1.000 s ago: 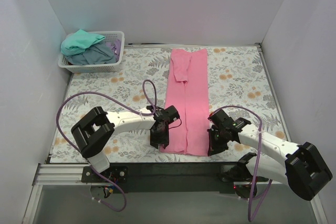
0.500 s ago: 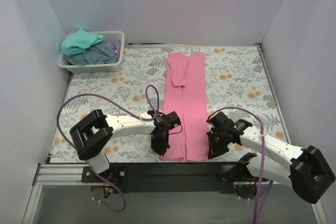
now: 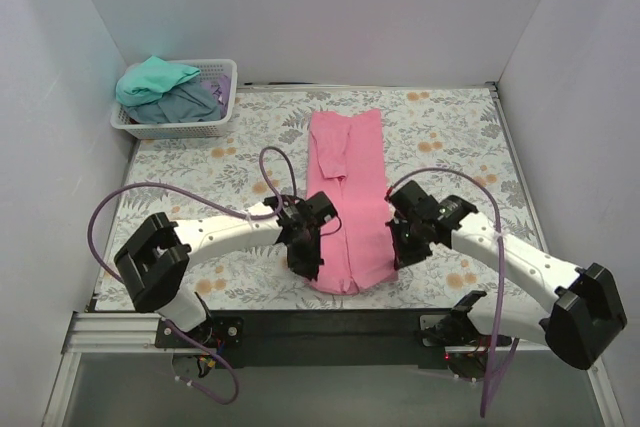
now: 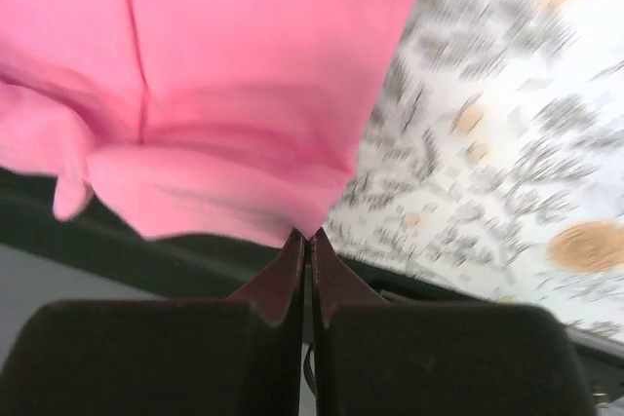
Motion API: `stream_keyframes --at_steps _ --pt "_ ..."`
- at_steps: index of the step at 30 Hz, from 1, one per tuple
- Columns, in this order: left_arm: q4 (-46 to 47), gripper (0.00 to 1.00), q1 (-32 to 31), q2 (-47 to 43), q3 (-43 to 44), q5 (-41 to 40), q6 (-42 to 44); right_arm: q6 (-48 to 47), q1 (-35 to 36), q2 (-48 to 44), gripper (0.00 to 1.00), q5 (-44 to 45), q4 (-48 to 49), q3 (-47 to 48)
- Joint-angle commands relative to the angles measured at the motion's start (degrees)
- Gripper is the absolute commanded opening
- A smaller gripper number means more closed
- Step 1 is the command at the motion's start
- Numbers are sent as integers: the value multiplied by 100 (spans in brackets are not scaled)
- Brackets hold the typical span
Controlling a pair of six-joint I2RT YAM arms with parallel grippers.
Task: Fold and stack the t-shirts
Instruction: Fold the tshirt
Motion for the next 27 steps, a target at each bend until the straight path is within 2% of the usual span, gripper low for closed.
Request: stream_keyframes --at_steps 1,2,8,15,27 --pt "211 0 822 -26 599 -386 491 -694 -497 494 1 891 -56 1172" --pt "333 0 1086 43 818 -491 622 -913 -612 783 1 970 -30 1377" --pt "572 0 1685 571 1628 -896 1001 -1521 -1263 1786 1 891 181 2861" --pt "1028 0 2256 1002 2199 -1256 1300 -1891 -1668 2666 1 681 304 3943" --pt "1670 0 2732 1819 2920 -1160 1783 -2181 -2098 3738 1 417 682 4701"
